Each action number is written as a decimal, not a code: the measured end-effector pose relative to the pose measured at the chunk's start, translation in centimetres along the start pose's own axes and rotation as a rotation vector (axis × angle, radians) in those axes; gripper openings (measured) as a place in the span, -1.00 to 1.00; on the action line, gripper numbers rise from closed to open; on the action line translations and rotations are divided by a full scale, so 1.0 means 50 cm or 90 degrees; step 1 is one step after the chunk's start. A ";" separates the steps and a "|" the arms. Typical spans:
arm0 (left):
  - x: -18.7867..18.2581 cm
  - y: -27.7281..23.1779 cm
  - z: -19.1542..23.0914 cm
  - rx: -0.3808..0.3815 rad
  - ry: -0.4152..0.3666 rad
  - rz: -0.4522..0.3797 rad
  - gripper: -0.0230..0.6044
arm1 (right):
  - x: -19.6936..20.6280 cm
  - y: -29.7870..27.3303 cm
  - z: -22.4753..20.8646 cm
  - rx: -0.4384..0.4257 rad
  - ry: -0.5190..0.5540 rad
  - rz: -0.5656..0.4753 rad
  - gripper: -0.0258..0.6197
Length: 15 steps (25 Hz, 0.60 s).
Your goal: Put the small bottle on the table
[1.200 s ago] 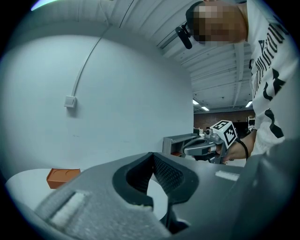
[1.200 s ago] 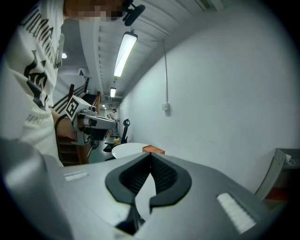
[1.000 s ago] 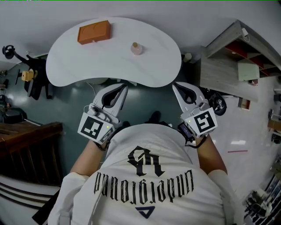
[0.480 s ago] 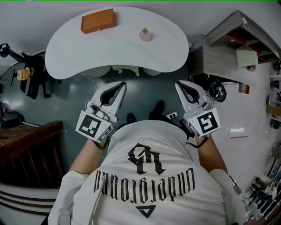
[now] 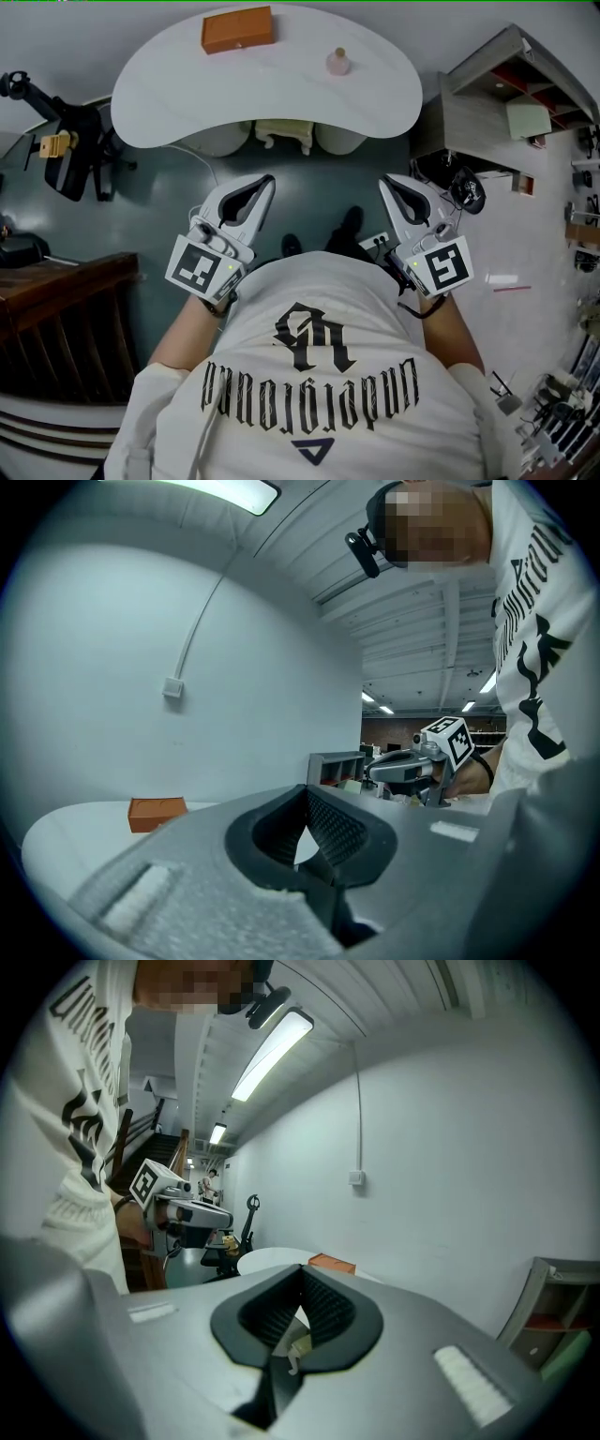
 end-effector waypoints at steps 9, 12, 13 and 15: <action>0.011 0.149 0.013 -0.007 -0.017 -0.012 -0.90 | -0.007 -0.003 0.150 -0.006 0.017 -0.001 -0.92; 0.012 0.175 0.012 -0.011 -0.014 -0.015 -0.90 | -0.014 0.001 0.177 -0.009 0.015 -0.004 -0.92; 0.011 0.181 0.010 -0.010 -0.014 -0.017 -0.90 | -0.019 0.002 0.184 -0.010 0.013 -0.006 -0.92; 0.010 0.193 0.005 -0.009 -0.013 -0.021 -0.90 | -0.031 0.002 0.199 -0.009 0.011 -0.013 -0.92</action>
Point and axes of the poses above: the fingertips, and each gripper's own axes: y backward along the fingers, z to its left, x out of its underside, the point moved 1 cm from there along y, backward along the fingers, and after that the axes turned 4 degrees about -x, right-handed, at the moved point
